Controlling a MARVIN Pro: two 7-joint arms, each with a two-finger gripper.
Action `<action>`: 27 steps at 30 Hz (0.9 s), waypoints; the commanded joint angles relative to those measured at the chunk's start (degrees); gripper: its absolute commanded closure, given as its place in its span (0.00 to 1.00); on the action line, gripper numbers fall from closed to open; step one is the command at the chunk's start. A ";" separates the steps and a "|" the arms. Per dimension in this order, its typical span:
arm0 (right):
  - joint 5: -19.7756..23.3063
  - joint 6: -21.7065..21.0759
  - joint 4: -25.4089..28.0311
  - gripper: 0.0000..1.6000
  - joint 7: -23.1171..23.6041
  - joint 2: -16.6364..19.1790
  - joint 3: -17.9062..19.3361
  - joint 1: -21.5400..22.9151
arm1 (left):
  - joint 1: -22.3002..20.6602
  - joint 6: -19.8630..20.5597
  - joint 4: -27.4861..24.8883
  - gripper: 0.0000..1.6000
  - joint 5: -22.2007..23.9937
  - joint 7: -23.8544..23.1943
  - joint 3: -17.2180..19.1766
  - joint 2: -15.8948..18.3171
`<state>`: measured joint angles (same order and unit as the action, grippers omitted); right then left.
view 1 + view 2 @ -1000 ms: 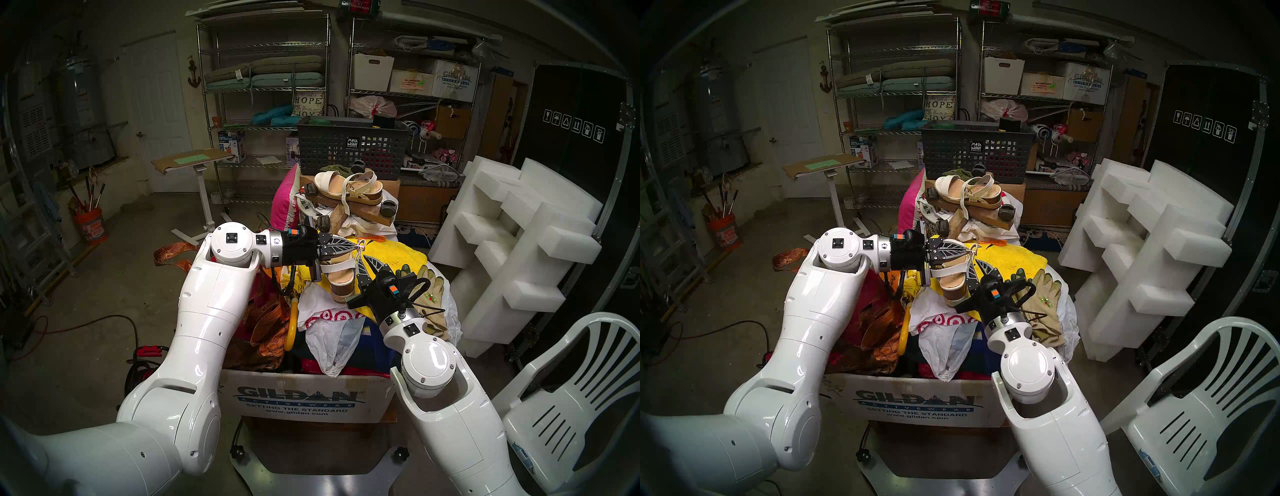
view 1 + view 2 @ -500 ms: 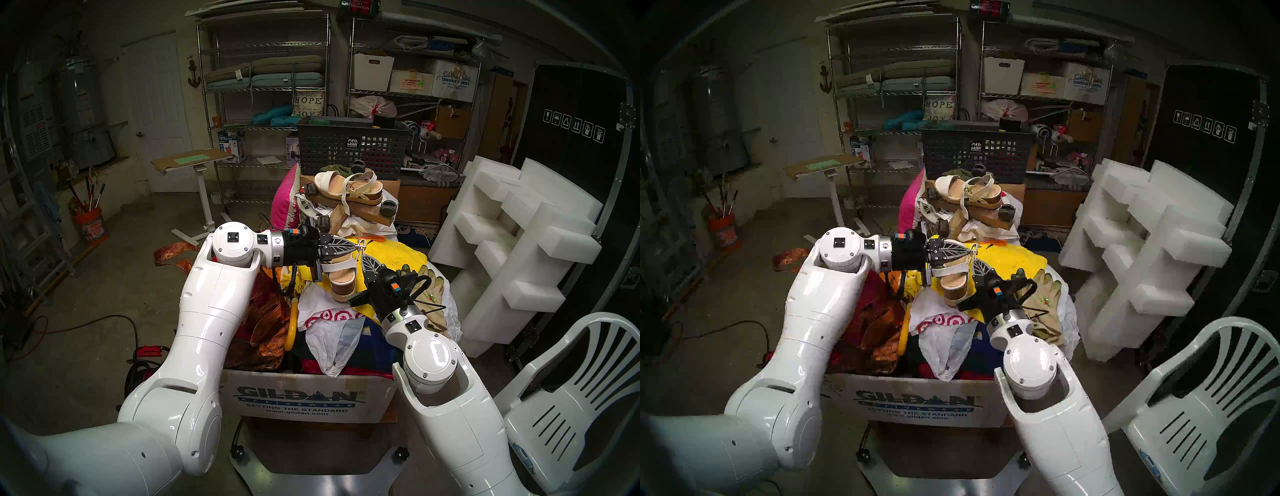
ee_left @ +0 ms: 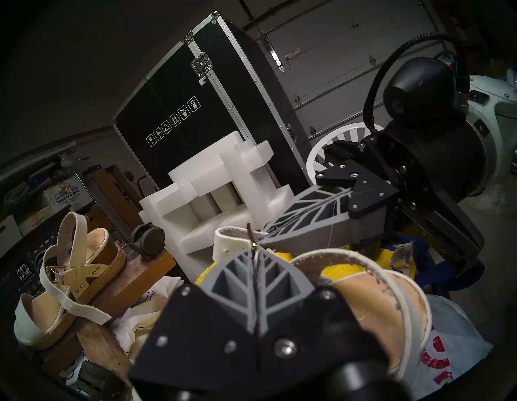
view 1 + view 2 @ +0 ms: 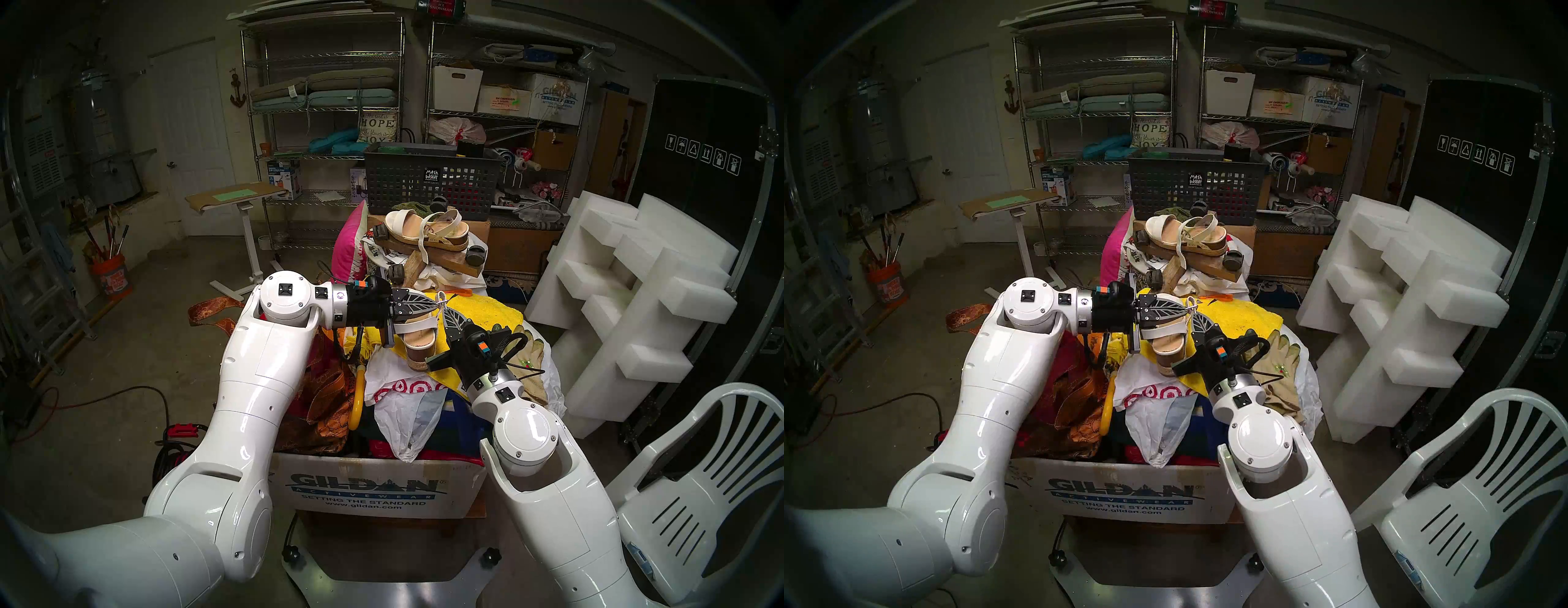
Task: Unbuckle a shoe
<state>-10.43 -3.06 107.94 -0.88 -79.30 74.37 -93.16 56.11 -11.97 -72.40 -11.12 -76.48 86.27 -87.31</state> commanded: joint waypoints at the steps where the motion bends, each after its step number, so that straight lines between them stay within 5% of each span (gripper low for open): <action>1: -0.11 0.85 1.01 1.00 -0.19 -0.79 -0.28 2.20 | -0.18 -0.09 -1.65 1.00 0.83 -0.80 0.34 0.17; 12: -0.56 0.40 0.99 1.00 -0.14 -1.18 -0.57 2.25 | 0.32 0.50 -2.97 1.00 0.49 -1.60 0.95 0.08; 16: -0.34 -0.20 2.46 0.70 0.04 -0.75 -0.54 0.27 | 0.28 -0.57 -2.74 1.00 -0.14 0.19 1.57 -0.47; 22: -0.34 -0.63 3.49 0.55 -0.29 -0.38 -0.20 -1.45 | -0.05 -1.17 -2.44 1.00 -0.35 0.82 1.62 -0.84; 23: -0.25 -0.66 4.17 0.22 -0.33 -0.11 0.06 -2.23 | -0.04 -1.26 -2.54 1.00 -0.44 0.96 1.55 -0.90; 24: -0.21 -0.68 4.49 0.15 -0.36 0.00 0.19 -2.56 | 0.01 -1.50 -2.62 1.00 -0.53 1.07 1.50 -0.91; 27: -0.13 -0.81 5.44 0.15 -0.40 0.27 0.60 -3.52 | 0.11 -2.77 -2.62 1.00 -1.00 1.44 1.19 -0.97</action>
<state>-10.74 -3.66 110.00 -1.28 -79.69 74.47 -94.89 56.91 -13.12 -73.94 -11.73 -76.14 87.79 -87.53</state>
